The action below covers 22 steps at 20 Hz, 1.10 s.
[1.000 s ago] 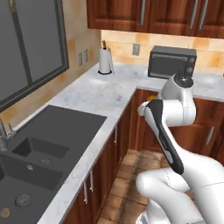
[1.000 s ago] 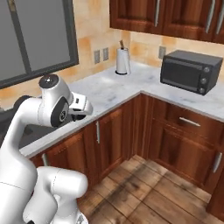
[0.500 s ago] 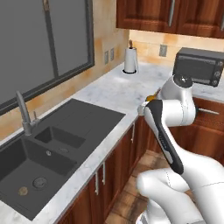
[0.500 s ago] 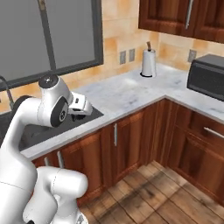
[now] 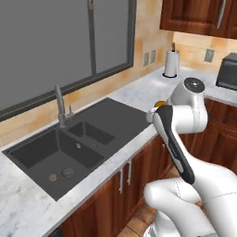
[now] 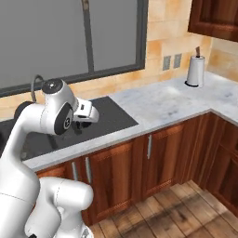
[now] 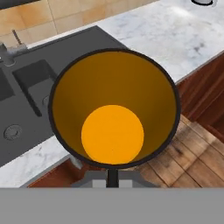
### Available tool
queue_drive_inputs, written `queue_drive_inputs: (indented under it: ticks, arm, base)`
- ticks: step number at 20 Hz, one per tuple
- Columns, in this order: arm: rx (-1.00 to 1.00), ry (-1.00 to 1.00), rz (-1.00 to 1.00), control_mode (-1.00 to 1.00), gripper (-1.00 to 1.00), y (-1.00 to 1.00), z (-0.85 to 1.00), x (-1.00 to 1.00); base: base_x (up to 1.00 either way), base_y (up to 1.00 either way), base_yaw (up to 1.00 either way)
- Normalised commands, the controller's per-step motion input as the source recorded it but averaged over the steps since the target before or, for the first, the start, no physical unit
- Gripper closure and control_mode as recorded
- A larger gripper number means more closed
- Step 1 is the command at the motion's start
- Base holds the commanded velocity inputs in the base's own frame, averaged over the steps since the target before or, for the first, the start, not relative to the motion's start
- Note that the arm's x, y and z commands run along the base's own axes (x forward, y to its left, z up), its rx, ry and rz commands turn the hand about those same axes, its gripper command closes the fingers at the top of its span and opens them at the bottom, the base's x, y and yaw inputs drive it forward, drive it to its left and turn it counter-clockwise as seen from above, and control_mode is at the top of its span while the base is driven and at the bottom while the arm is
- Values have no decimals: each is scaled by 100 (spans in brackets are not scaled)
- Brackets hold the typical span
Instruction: Pick the mug and saucepan and place them in the sink. Then turn on the water.
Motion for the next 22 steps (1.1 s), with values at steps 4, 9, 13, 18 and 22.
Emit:
queue_drive_inputs:
  ticks: [4,9,13,18,22]
  arm:
    - [0,0,0,100,100,0,0,0]
    - [0,0,0,100,100,0,0,0]
    - [0,0,0,100,100,0,0,0]
    - [0,0,0,100,100,0,0,0]
    - [0,0,0,100,100,0,0,0]
  base:
    - [-30,33,37]
    - [-17,50,31]
    - [0,48,23]
    - [1,53,17]
    - [15,46,15]
